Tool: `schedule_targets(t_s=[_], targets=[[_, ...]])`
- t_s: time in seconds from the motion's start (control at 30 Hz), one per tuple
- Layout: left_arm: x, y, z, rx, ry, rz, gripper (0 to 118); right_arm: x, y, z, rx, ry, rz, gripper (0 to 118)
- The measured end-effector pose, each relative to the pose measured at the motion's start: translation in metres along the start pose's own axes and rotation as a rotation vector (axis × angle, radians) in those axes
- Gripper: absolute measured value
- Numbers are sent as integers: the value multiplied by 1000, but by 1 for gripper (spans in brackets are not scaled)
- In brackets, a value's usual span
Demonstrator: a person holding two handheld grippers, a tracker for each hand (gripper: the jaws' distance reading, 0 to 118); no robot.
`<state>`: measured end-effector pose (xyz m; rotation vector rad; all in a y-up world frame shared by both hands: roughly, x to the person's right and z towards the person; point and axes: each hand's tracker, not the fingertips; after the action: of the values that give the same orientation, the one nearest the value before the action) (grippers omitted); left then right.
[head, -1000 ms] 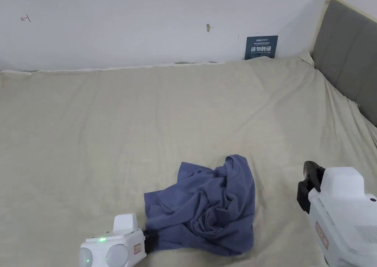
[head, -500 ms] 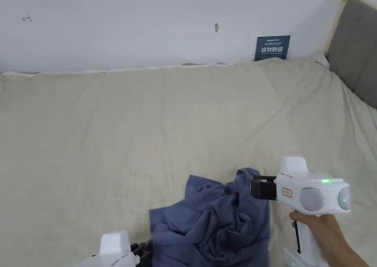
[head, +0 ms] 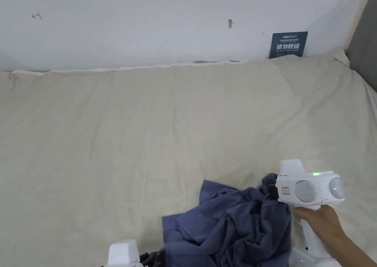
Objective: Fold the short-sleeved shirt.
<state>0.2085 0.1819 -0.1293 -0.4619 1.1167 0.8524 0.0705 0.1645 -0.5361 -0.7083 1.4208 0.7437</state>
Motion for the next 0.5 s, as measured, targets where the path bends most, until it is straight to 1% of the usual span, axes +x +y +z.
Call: schedule_targets(t_s=[0.07, 0.1, 0.13, 0.17, 0.23, 0.3, 0.43, 0.5], targets=[[2, 5, 6, 14, -7, 4, 5, 7, 2, 27, 82, -30, 18, 5], [2, 9, 11, 28, -14, 12, 5, 11, 5, 41, 97, -23, 21, 5], [3, 15, 16, 46, -25, 20, 5, 5, 8, 74, 118, -15, 21, 5], [3, 23, 23, 72, -33, 30, 5, 9, 13, 93, 152, -11, 25, 5], [3, 47, 38, 121, -36, 30, 5, 17, 26, 130, 212, -22, 35, 5], [3, 80, 54, 183, -23, 6, 5, 33, 44, 160, 299, -31, 27, 5], [2, 169, 93, 332, 66, -26, 5, 49, 93, 217, 422, -66, 0, 5], [7, 213, 113, 394, 123, -7, 5, 55, 119, 239, 478, -70, -20, 5]])
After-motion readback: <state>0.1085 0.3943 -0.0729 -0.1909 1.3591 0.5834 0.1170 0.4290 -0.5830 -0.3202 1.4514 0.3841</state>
